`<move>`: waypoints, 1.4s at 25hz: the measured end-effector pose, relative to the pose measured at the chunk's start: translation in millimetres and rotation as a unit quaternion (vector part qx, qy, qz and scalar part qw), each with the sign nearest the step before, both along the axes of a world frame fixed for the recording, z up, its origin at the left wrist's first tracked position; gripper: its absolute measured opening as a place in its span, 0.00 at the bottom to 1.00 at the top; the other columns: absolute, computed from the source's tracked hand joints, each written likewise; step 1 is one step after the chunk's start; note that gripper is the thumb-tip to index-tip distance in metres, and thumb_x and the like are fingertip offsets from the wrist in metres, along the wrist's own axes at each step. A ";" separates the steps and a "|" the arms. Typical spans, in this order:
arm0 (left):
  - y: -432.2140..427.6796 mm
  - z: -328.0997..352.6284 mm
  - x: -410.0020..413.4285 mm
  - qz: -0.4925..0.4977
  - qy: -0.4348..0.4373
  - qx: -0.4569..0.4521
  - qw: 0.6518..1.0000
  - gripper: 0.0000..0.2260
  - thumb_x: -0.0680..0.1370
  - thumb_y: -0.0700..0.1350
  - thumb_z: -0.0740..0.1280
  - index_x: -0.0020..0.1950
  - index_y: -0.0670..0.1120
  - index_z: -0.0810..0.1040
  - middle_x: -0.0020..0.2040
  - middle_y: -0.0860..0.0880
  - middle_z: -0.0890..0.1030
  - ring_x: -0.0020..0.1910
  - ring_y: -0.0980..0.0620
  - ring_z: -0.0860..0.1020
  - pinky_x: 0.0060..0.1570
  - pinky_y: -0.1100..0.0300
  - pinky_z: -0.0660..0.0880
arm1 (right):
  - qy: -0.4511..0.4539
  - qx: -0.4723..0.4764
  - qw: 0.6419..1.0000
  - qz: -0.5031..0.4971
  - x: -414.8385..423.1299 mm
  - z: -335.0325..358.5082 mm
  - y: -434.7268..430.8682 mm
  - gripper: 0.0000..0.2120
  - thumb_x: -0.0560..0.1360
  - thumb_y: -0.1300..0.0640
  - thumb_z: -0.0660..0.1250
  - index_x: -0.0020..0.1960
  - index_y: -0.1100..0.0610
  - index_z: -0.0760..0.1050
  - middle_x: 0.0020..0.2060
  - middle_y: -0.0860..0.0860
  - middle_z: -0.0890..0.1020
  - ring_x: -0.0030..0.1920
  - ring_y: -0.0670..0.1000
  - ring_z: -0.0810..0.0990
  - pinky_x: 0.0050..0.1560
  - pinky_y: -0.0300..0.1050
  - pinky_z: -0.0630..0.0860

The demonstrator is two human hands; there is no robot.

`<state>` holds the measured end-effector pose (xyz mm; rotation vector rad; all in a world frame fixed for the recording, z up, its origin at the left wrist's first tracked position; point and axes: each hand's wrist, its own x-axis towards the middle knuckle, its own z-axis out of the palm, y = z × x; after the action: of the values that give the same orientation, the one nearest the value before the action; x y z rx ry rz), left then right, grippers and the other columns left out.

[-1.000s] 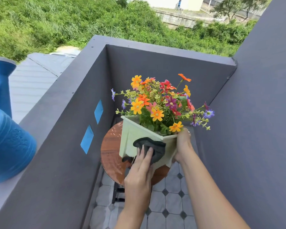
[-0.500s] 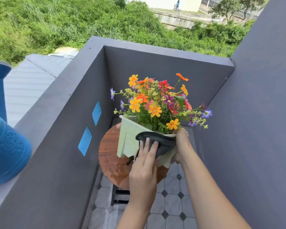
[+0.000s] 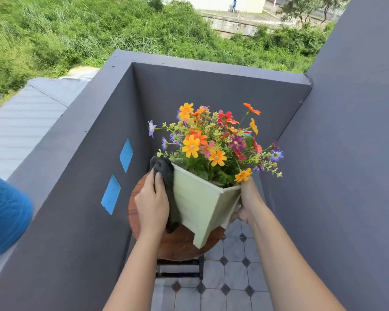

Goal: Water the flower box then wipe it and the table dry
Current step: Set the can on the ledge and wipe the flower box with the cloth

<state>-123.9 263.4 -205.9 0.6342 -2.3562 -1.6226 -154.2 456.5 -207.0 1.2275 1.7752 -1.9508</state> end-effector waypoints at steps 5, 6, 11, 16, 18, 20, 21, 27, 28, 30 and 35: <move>-14.1 7.3 -0.6 -0.027 -0.070 0.140 0.987 0.19 0.75 0.65 0.56 0.31 0.57 0.77 0.30 0.57 0.75 0.36 0.49 0.74 0.40 0.55 0.72 | 0.010 -0.038 0.998 -0.040 -3.7 -19.6 3.1 0.28 0.67 0.39 0.55 0.61 0.54 0.67 0.58 0.53 0.75 0.56 0.57 0.75 0.53 0.53 0.73; -10.2 14.2 2.3 -0.040 -0.064 0.145 0.987 0.20 0.76 0.63 0.58 0.27 0.57 0.75 0.26 0.58 0.71 0.33 0.51 0.70 0.36 0.56 0.68 | 0.024 -0.027 0.998 -0.059 -7.4 -30.5 4.6 0.25 0.68 0.40 0.56 0.59 0.53 0.67 0.54 0.53 0.76 0.51 0.55 0.76 0.54 0.51 0.72; 5.4 27.3 11.3 -0.021 -0.027 0.096 0.995 0.08 0.74 0.60 0.65 0.39 0.59 0.77 0.37 0.60 0.80 0.42 0.61 0.75 0.46 0.56 0.69 | 0.075 -0.058 0.993 -0.073 -6.9 -72.4 11.6 0.39 0.56 0.29 0.66 0.59 0.54 0.72 0.61 0.60 0.75 0.52 0.57 0.77 0.55 0.54 0.74; 13.9 26.8 17.3 -0.024 -0.005 0.063 0.998 0.11 0.74 0.59 0.65 0.40 0.54 0.79 0.33 0.58 0.78 0.41 0.54 0.75 0.42 0.57 0.67 | 0.178 -0.121 0.975 -0.050 49.6 6.9 -24.8 0.21 0.77 0.42 0.58 0.57 0.58 0.73 0.48 0.59 0.80 0.48 0.57 0.79 0.45 0.49 0.75; 14.0 22.1 17.5 -0.013 -0.002 0.063 0.998 0.11 0.74 0.60 0.65 0.42 0.53 0.80 0.33 0.59 0.79 0.43 0.51 0.76 0.46 0.54 0.70 | 0.194 -0.117 0.972 -0.056 60.0 5.9 -29.3 0.19 0.78 0.43 0.57 0.58 0.57 0.73 0.52 0.59 0.79 0.55 0.58 0.78 0.53 0.53 0.74; 15.1 18.9 21.9 -0.004 0.001 0.069 0.998 0.12 0.74 0.60 0.65 0.41 0.52 0.79 0.31 0.59 0.78 0.41 0.53 0.75 0.48 0.52 0.71 | 0.200 -0.087 0.975 -0.043 67.1 -1.8 -38.3 0.32 0.69 0.36 0.66 0.66 0.55 0.70 0.65 0.59 0.74 0.67 0.59 0.72 0.65 0.62 0.70; 15.7 16.8 25.1 0.001 0.005 0.075 0.997 0.13 0.74 0.60 0.66 0.40 0.51 0.78 0.30 0.61 0.78 0.39 0.55 0.75 0.47 0.52 0.70 | 0.210 -0.064 0.975 -0.026 71.5 0.7 -42.0 0.40 0.64 0.35 0.70 0.70 0.51 0.67 0.69 0.57 0.71 0.71 0.58 0.69 0.69 0.64 0.67; 19.3 12.4 48.1 0.058 0.038 0.109 0.992 0.08 0.75 0.57 0.65 0.45 0.55 0.81 0.34 0.62 0.80 0.40 0.63 0.76 0.45 0.59 0.73 | 0.222 0.032 0.974 -0.036 66.4 9.9 -54.7 0.47 0.59 0.34 0.67 0.74 0.50 0.63 0.69 0.46 0.70 0.69 0.49 0.68 0.63 0.46 0.64; 18.1 10.9 51.2 0.066 0.039 0.110 0.991 0.09 0.75 0.57 0.65 0.47 0.55 0.81 0.34 0.60 0.81 0.41 0.60 0.77 0.48 0.56 0.74 | 0.216 0.045 0.974 -0.044 63.4 11.2 -56.8 0.47 0.57 0.34 0.65 0.72 0.52 0.66 0.69 0.49 0.72 0.68 0.51 0.70 0.63 0.48 0.67; 15.6 9.3 55.2 0.070 0.043 0.107 0.991 0.09 0.76 0.57 0.64 0.49 0.55 0.81 0.35 0.61 0.82 0.42 0.55 0.78 0.51 0.52 0.74 | 0.181 0.065 0.980 -0.058 57.1 14.5 -59.9 0.36 0.59 0.38 0.64 0.62 0.55 0.74 0.60 0.52 0.76 0.61 0.55 0.74 0.57 0.51 0.71; 16.8 23.3 63.4 0.041 0.075 0.091 0.992 0.10 0.78 0.49 0.65 0.45 0.67 0.75 0.34 0.74 0.77 0.38 0.71 0.75 0.46 0.73 0.69 | 0.185 0.057 0.980 -0.055 37.3 18.0 -59.5 0.14 0.64 0.40 0.66 0.35 0.50 0.71 0.35 0.48 0.74 0.41 0.52 0.73 0.44 0.48 0.67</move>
<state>-60.6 280.2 -182.6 0.6099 -2.0669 -1.7948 -116.9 397.0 -189.1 1.0691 2.0575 -2.2918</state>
